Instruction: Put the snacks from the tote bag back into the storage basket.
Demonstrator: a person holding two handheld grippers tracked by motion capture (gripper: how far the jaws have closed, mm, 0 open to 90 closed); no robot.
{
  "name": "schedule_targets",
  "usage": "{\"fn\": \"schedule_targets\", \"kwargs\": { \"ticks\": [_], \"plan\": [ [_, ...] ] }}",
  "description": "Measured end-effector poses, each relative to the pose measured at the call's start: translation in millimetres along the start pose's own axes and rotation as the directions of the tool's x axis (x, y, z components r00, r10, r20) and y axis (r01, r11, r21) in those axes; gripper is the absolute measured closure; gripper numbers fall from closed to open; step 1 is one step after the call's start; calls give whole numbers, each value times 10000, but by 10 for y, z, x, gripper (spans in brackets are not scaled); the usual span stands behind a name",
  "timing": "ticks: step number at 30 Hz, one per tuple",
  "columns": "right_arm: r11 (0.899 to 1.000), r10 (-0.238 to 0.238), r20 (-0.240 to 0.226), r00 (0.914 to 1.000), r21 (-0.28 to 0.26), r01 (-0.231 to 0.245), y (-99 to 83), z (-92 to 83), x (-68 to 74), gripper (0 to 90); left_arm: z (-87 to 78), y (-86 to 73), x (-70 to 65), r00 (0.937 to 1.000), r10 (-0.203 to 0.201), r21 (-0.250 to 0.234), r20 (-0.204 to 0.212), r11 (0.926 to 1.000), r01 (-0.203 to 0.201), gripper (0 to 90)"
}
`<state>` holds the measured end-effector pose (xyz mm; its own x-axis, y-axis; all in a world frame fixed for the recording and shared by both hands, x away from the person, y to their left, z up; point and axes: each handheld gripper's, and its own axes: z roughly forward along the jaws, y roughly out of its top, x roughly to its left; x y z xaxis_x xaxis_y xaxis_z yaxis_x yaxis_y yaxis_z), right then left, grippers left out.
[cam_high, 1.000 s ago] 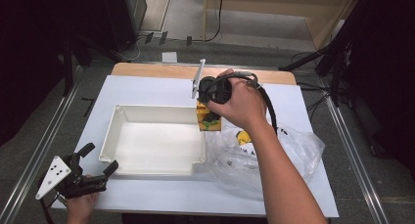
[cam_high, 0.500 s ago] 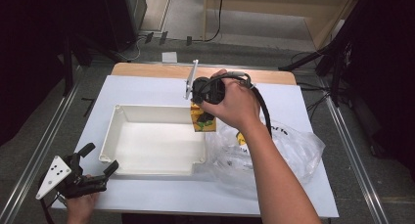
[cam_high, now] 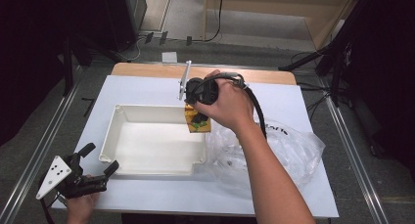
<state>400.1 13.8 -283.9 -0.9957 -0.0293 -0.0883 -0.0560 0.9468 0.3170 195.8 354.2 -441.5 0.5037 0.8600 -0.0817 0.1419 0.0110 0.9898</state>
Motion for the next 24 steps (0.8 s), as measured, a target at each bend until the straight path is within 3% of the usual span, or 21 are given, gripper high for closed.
{"fn": "schedule_targets", "kwargs": {
  "ticks": [19,24],
  "plan": [
    [10000,68,-80,9999,-52,-69,87,43,2,522,12,1,-9,10000,98,73,-10,9999,-98,0],
    [10000,-24,-191,9998,-60,23,155,133,-4,522,15,0,-14,9999,121,94,15,9999,-121,0]
  ]
}}
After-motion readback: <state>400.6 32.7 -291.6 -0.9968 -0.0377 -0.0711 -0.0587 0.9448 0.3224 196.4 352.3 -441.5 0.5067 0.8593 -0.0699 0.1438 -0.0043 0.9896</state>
